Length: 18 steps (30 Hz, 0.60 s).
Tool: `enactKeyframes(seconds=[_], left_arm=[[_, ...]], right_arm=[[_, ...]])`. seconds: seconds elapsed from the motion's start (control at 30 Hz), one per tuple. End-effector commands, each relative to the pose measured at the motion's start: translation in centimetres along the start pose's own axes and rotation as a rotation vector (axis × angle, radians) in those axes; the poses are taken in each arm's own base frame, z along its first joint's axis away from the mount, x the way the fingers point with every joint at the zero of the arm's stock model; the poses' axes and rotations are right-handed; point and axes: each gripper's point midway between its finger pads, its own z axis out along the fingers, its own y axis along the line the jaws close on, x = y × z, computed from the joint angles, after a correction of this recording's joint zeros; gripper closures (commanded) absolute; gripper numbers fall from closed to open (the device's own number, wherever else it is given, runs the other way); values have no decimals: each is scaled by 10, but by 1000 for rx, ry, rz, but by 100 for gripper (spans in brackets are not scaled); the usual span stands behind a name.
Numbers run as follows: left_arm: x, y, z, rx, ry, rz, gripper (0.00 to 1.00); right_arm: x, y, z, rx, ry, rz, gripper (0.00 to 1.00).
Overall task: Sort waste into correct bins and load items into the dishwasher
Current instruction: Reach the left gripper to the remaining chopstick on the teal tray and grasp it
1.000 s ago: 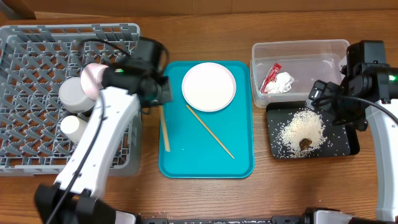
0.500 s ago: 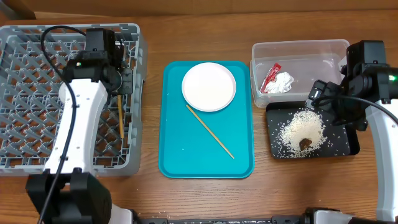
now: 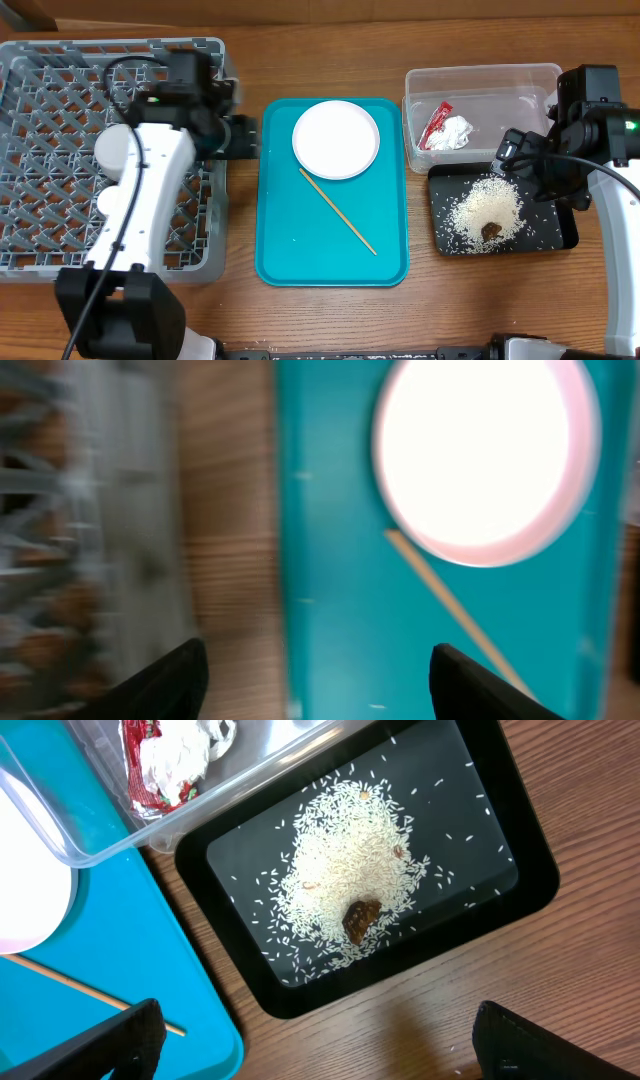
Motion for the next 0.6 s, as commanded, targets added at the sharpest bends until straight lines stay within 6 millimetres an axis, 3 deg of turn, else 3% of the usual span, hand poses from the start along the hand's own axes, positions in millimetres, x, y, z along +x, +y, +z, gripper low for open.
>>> enactKeyframes(seconds=[0.0, 0.2, 0.33, 0.57], left_arm=[[32, -50, 18, 63, 82, -125, 27], [76, -89, 67, -58, 76, -116, 25], [92, -107, 92, -90, 43, -82, 25], [119, -110, 133, -190, 97, -38, 23]], right_arm=[[-2, 1, -2, -9, -10, 0, 0], [-2, 1, -2, -9, -10, 0, 0], [-2, 1, -2, -9, -10, 0, 0], [-1, 1, -2, -7, -6, 0, 0]])
